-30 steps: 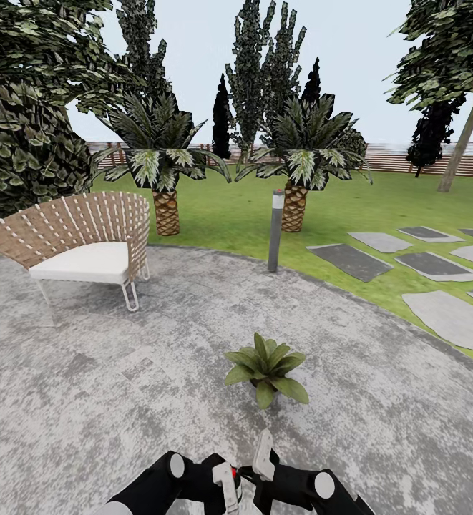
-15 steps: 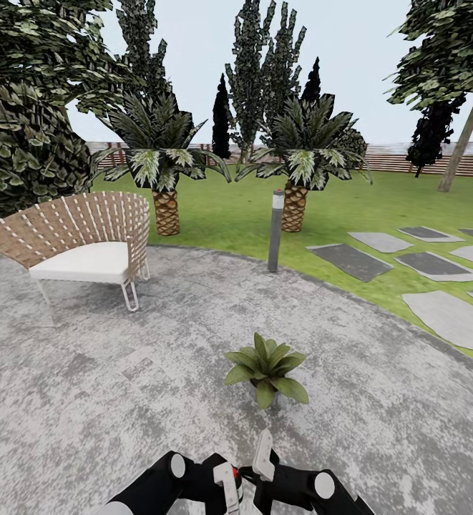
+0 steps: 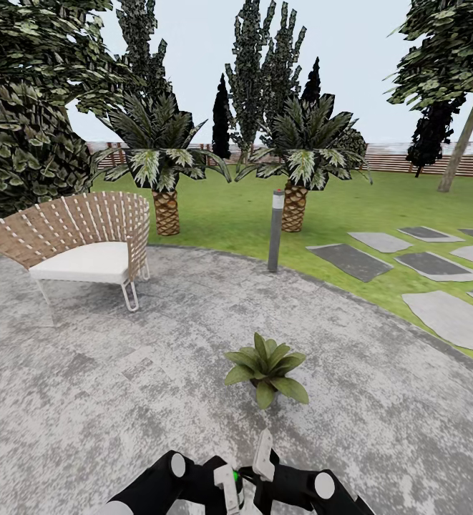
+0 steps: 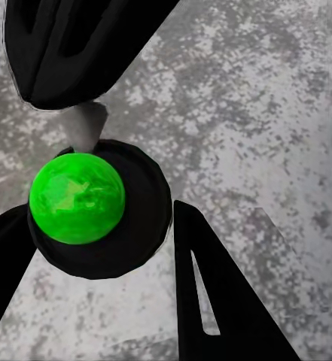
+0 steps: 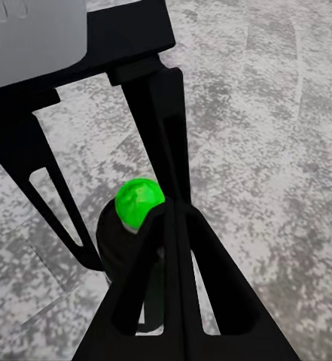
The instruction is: Pick up the pesticide atomizer in the garden and spray insectifuge to fully cover both potted plants in the garden.
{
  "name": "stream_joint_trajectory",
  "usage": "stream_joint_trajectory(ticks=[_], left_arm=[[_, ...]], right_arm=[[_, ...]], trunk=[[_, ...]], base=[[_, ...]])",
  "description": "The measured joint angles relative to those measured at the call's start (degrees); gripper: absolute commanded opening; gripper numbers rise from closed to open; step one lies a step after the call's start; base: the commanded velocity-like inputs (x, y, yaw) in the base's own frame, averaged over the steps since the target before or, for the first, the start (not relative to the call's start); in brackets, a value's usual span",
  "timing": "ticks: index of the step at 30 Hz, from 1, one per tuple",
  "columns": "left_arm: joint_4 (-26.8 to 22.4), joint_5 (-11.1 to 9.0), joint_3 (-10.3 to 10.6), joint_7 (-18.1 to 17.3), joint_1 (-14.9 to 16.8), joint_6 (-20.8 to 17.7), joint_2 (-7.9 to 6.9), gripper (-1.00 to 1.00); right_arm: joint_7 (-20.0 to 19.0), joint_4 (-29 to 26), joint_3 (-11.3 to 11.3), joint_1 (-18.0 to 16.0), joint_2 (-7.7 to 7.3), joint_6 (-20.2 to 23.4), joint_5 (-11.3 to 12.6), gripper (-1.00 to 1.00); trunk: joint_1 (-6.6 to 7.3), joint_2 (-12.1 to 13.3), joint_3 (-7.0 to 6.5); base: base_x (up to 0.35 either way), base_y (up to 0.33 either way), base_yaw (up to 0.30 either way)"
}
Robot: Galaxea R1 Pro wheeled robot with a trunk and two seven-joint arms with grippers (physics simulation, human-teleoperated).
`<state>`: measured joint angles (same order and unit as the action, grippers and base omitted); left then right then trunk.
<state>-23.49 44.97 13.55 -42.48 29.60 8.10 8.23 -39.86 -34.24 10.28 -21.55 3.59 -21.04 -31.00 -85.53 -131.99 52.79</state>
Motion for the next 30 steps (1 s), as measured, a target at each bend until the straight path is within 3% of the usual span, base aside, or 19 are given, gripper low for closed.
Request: stream_joint_trajectory(ticks=[7, 14, 21, 25, 28, 29, 30], left_arm=[[0.1, 0.3, -0.1, 0.2, 0.4, -0.1, -1.35, -1.0], [0.1, 0.3, -0.1, 0.3, 1.1, -2.1, -6.41, -1.0], [0.0, 0.3, -0.5, 1.5, 1.1, -2.9, -9.32, -1.0], [0.1, -0.2, -0.9, 2.2, 1.0, -4.0, -10.58, -1.0], [0.1, -0.3, -3.1, 3.4, 0.7, -5.9, -10.74, -1.0], [0.2, -0.3, -4.6, 4.9, 0.6, -6.3, -10.77, -1.0], [0.3, -0.4, -5.8, 6.3, 0.5, -6.5, -10.77, -1.0]], right_arm=[[0.0, 0.0, 0.0, 0.0, 0.0, 0.0, 0.0, -1.0], [0.0, 0.0, 0.0, 0.0, 0.0, 0.0, 0.0, -1.0], [0.1, -0.3, -0.4, 0.0, -0.22, -0.1, -0.1, -1.0], [0.2, -0.8, -0.7, 0.0, -1.54, 0.0, -0.1, -1.0], [0.3, -1.0, -1.0, 0.0, -4.59, 0.0, -0.1, -1.0], [0.5, -0.8, -1.1, 0.0, -6.04, 0.0, -0.1, 1.0], [0.9, -0.7, -1.6, 0.0, -6.93, 0.0, 0.0, 1.0]], trunk=[[0.0, 0.0, 0.0], [0.0, 0.0, 0.0], [0.0, 0.0, 0.0], [0.0, 0.0, 0.0], [0.0, 0.0, 0.0], [0.0, 0.0, 0.0], [0.0, 0.0, 0.0]], base=[[0.0, 0.0, 0.0], [0.0, 0.0, 0.0], [0.0, 0.0, 0.0], [0.0, 0.0, 0.0], [0.0, 0.0, 0.0], [0.0, 0.0, 0.0], [0.0, 0.0, 0.0]])
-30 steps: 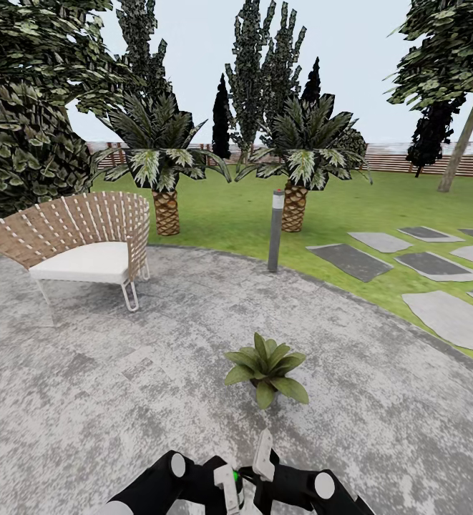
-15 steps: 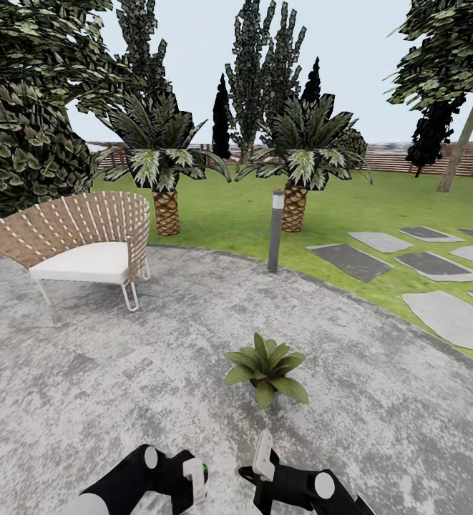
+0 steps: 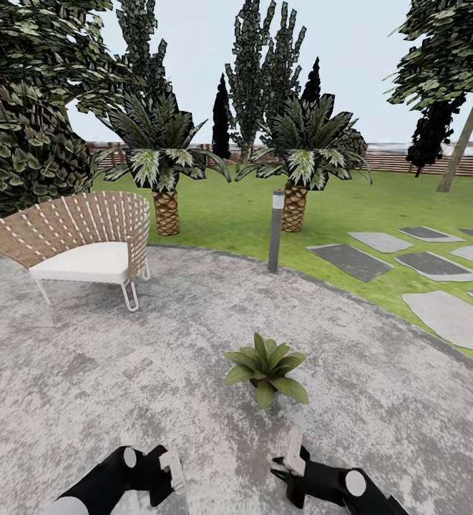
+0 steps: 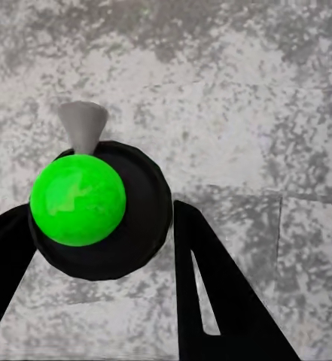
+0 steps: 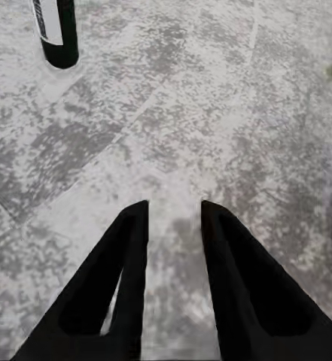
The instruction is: Pick up the pesticide atomizer in the garden and spray insectifuge to fully cover both potted plants in the garden.
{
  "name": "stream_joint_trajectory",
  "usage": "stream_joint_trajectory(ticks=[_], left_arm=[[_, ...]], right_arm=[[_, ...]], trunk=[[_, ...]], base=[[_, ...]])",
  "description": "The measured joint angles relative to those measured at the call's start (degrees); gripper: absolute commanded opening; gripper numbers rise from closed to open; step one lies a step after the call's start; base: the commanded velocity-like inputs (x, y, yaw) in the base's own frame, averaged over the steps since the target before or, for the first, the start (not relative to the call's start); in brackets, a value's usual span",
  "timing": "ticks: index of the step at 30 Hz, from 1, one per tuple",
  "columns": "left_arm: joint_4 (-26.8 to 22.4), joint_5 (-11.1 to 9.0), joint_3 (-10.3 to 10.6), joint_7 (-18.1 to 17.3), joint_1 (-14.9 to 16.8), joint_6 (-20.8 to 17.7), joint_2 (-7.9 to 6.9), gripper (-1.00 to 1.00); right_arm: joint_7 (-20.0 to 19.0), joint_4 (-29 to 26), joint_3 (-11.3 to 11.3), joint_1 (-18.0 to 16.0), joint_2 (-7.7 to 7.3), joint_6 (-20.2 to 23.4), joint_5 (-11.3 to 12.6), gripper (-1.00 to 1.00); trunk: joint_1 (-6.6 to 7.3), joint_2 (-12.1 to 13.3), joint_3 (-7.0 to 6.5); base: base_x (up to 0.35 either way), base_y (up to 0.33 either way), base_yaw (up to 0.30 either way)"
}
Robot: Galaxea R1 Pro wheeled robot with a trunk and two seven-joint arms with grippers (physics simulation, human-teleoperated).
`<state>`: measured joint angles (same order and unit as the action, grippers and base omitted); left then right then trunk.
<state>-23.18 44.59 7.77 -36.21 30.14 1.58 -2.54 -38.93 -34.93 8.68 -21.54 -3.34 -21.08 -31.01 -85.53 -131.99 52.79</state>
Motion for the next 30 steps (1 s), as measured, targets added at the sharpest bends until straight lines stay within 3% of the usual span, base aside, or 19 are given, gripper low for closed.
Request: stream_joint_trajectory(ticks=[1, 2, 3, 4, 5, 6, 7, 8, 10, 13, 16, 18, 22, 30], left_arm=[[0.7, -0.1, -7.2, 4.8, -0.1, -0.2, 0.37, -1.0], [0.8, -0.3, -8.5, 5.2, -0.2, -0.2, 0.42, -1.0], [0.8, -0.3, -9.4, 5.4, -0.2, -0.1, 0.45, -1.0], [0.8, -0.4, -10.9, 5.5, -0.2, 0.0, 0.47, -1.0], [0.8, -0.5, -11.3, 5.6, -0.2, 0.0, 0.47, -1.0], [0.8, -0.5, -13.2, 5.7, -0.2, 0.1, 0.47, -1.0], [0.8, -0.5, -15.0, 5.7, -0.2, 0.0, 0.46, -1.0], [0.8, -0.5, -16.4, 5.7, -0.2, -0.1, 0.5, -1.0], [0.5, -0.5, -18.5, 5.7, -0.2, -0.2, 0.51, -1.0], [0.1, -0.4, -22.2, 5.8, -0.1, -0.5, 0.59, -1.0], [0.5, -0.3, -23.4, 5.8, -0.1, -0.6, 0.45, -1.0], [0.6, -0.3, -24.2, 5.8, -0.1, -0.7, 0.16, -1.0], [0.6, -0.5, -27.9, 5.8, -0.1, -0.8, 0.41, -1.0], [0.8, -0.5, -28.6, 5.4, -0.1, -3.2, 0.67, -1.0]], right_arm=[[3.0, 2.1, -10.6, 0.0, -1.41, 0.0, 0.1, 1.0], [3.2, 3.3, -15.7, 0.0, -2.45, 0.1, 0.1, 1.0], [3.5, 4.4, -18.8, 0.1, -2.43, 0.0, 0.1, 1.0], [4.2, 6.2, -23.7, 0.1, -2.47, 0.0, 0.1, 1.0], [4.5, 6.7, -25.3, 0.1, -2.48, 0.0, 0.1, 1.0], [6.6, 9.1, -30.9, 0.2, -2.49, -0.1, 0.1, 1.0], [8.8, 11.0, -34.3, 0.3, -2.49, -0.2, 0.0, 1.0], [10.7, 12.3, -36.1, 0.3, -2.49, -0.3, 0.0, 1.0], [14.0, 13.9, -37.9, 0.4, -2.48, -0.6, -0.1, 1.0], [23.1, 15.7, -39.3, 0.6, -2.35, -3.2, -0.2, 1.0], [32.5, 18.2, -39.6, 0.9, -2.1, -6.6, -0.4, 1.0], [35.8, 19.9, -39.6, 1.0, -1.98, -7.8, -0.2, 1.0], [37.9, 22.0, -39.6, 1.0, -1.82, -8.5, 0.0, 1.0], [38.2, 22.4, -39.6, 1.0, -1.81, -8.6, 0.1, 1.0]], trunk=[[0.0, 0.0, 0.0], [0.0, 0.0, 0.0], [0.0, 0.0, 0.0], [0.0, 0.0, 0.0], [0.0, 0.0, 0.0], [0.0, 0.0, 0.01], [0.0, 0.0, 0.0], [0.0, 0.0, 0.0], [0.0, 0.0, 0.0], [0.0, 0.0, 0.0], [0.0, 0.0, 0.0], [0.0, 0.0, 0.0], [0.0, 0.0, 0.0], [0.0, 0.0, 0.0]], base=[[0.0, 0.0, 0.0], [0.0, 0.0, 0.0], [0.0, 0.0, 0.0], [0.0, 0.0, 0.0], [0.0, 0.0, 0.0], [0.0, 0.0, 0.0], [0.0, 0.0, 0.0], [0.0, 0.0, 0.0], [0.0, 0.0, 0.0], [0.0, 0.0, 0.0], [0.0, 0.0, 0.0], [0.0, 0.0, 0.0], [0.0, 0.0, 0.0], [0.0, 0.0, 0.0]])
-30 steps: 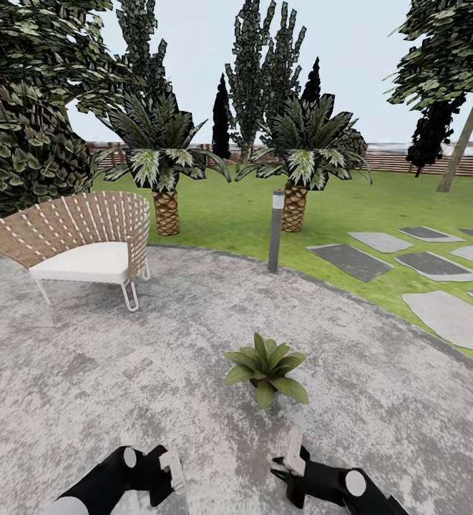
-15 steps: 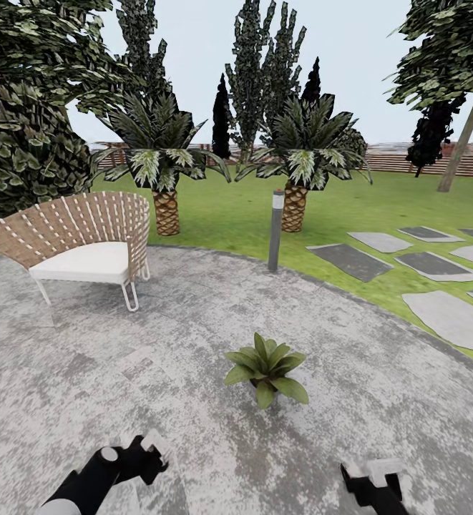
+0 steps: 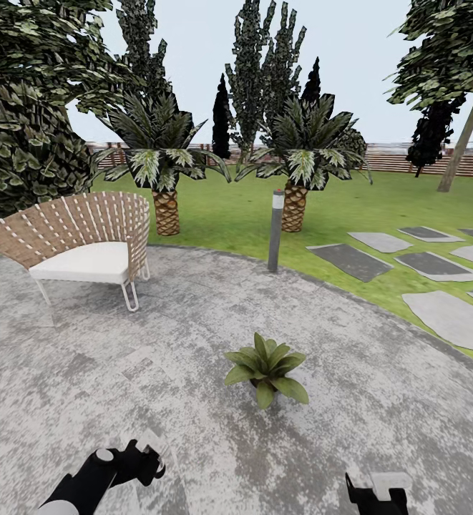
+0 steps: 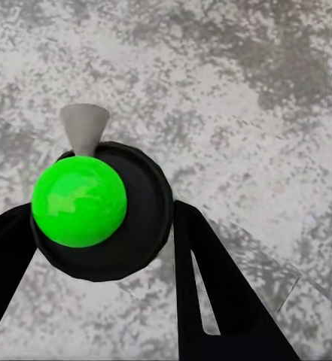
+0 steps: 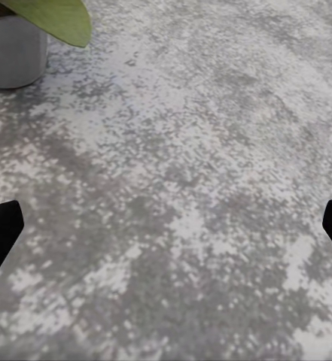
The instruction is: Pick up the pesticide atomizer in the garden and spray insectifuge to fully cover both potted plants in the garden.
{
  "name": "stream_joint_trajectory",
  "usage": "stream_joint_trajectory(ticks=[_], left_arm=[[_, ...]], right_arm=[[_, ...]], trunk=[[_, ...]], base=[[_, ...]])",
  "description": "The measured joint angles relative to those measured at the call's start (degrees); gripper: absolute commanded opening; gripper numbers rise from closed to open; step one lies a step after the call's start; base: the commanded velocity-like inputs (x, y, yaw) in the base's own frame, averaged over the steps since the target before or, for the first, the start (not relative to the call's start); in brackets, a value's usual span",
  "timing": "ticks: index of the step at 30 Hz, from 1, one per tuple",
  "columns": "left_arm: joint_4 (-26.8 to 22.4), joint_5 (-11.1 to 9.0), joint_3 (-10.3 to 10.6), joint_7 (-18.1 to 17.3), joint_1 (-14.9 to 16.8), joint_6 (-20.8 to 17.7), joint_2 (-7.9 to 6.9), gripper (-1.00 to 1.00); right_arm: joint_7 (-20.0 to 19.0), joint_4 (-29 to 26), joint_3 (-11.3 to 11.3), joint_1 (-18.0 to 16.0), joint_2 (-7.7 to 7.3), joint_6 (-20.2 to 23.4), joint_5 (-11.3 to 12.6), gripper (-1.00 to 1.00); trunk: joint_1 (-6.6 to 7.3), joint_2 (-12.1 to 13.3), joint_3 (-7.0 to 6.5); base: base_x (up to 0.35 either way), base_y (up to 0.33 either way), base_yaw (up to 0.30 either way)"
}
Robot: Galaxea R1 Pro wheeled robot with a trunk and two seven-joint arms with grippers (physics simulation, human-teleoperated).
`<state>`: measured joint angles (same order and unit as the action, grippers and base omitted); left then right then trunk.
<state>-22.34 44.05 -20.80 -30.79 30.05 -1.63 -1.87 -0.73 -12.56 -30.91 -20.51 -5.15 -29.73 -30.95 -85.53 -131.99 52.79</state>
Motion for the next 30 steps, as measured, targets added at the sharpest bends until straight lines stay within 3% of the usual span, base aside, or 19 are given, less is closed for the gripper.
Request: stream_joint_trajectory(ticks=[4, 11, 14, 19, 26, 30], left_arm=[[-0.4, 0.1, 0.4, 0.0, 0.6, -1.7, 0.0, -1.0], [-1.1, 0.4, 0.7, -0.6, 2.3, -9.6, -0.68, -1.0], [-1.1, 0.7, 0.8, -4.0, 3.0, -10.6, -0.82, -1.0], [-2.0, 0.9, 0.8, -6.5, 3.1, -11.3, -0.68, -1.0], [-5.7, 0.6, 0.7, -6.8, 3.3, -18.0, -0.6, -1.0], [-6.7, 0.7, 0.7, -6.9, 3.2, -18.8, -0.39, -1.0]], right_arm=[[0.0, 1.1, 0.0, 0.0, 0.05, 0.0, 0.0, 1.0], [0.1, 1.7, -0.1, 0.0, 0.08, 0.0, 0.1, 1.0], [0.4, 1.7, -0.2, 0.0, 0.05, -0.8, 0.2, 1.0], [5.4, 2.1, -0.4, 0.0, 0.13, -1.2, 0.4, 1.0], [6.9, 2.6, -0.4, 0.0, 0.11, -1.2, 0.3, 1.0], [6.9, 2.7, -0.4, 0.0, 0.14, -1.2, 0.3, 1.0]], trunk=[[0.0, 0.0, 0.0], [0.0, 0.0, 0.0], [0.0, 0.0, 0.0], [0.0, 0.0, 0.0], [0.03, 0.0, -0.01], [0.03, 0.0, 0.0]], base=[[0.0, 0.0, 0.0], [0.0, 0.0, 0.0], [0.0, 0.0, 0.0], [0.018, 0.001, 0.0], [0.255, 0.095, 0.0], [0.293, 0.094, -0.022]])
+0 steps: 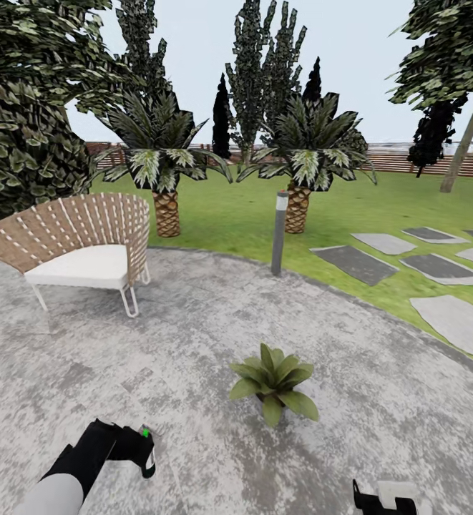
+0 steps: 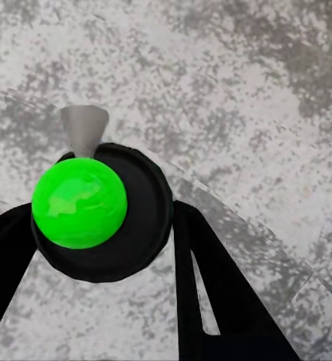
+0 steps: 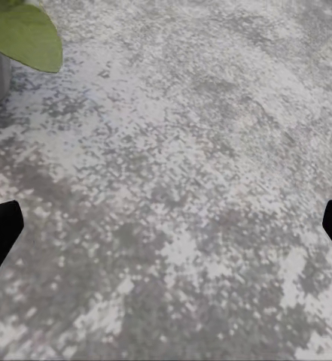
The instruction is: Pick up the pesticide atomizer in the garden and spray insectifuge to fully cover both potted plants in the garden.
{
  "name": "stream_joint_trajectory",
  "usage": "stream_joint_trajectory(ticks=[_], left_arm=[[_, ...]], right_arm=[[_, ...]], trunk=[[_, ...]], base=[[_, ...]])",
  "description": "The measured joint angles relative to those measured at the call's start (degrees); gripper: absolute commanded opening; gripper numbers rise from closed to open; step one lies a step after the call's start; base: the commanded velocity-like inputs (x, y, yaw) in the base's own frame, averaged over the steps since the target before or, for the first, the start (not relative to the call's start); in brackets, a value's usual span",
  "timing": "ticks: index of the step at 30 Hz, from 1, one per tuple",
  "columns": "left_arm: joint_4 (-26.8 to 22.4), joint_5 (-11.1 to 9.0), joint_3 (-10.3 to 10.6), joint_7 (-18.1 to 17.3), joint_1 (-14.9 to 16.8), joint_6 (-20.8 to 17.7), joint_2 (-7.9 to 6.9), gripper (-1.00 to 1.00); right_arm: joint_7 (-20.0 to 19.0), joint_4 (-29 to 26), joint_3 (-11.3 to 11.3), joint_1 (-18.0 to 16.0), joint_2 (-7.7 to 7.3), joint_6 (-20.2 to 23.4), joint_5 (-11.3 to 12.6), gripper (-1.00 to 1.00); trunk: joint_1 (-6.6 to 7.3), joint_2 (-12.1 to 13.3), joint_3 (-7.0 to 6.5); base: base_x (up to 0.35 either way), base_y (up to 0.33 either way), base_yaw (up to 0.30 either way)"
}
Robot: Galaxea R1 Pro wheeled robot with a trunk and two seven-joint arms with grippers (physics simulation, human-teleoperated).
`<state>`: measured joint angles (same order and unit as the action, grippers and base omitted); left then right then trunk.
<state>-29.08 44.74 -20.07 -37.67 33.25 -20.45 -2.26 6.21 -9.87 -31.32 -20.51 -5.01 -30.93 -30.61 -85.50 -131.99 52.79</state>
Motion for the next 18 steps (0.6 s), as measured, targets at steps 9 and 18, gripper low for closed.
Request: stream_joint_trajectory(ticks=[9, 18], left_arm=[[-0.3, -0.2, -0.1, 1.1, 0.0, 0.3, -0.09, -1.0], [-0.3, 1.0, 0.5, 0.9, -0.1, 0.2, 0.12, -1.0]], right_arm=[[0.0, -0.1, 0.0, 0.0, -0.15, 0.0, -0.1, 1.0], [0.0, -0.1, 0.0, 0.0, -0.09, 0.0, -0.1, 1.0]], trunk=[[0.0, 0.0, 0.0], [-0.03, 0.0, 0.0]], base=[[0.304, 0.002, -0.285], [0.039, 0.0, -0.075]])
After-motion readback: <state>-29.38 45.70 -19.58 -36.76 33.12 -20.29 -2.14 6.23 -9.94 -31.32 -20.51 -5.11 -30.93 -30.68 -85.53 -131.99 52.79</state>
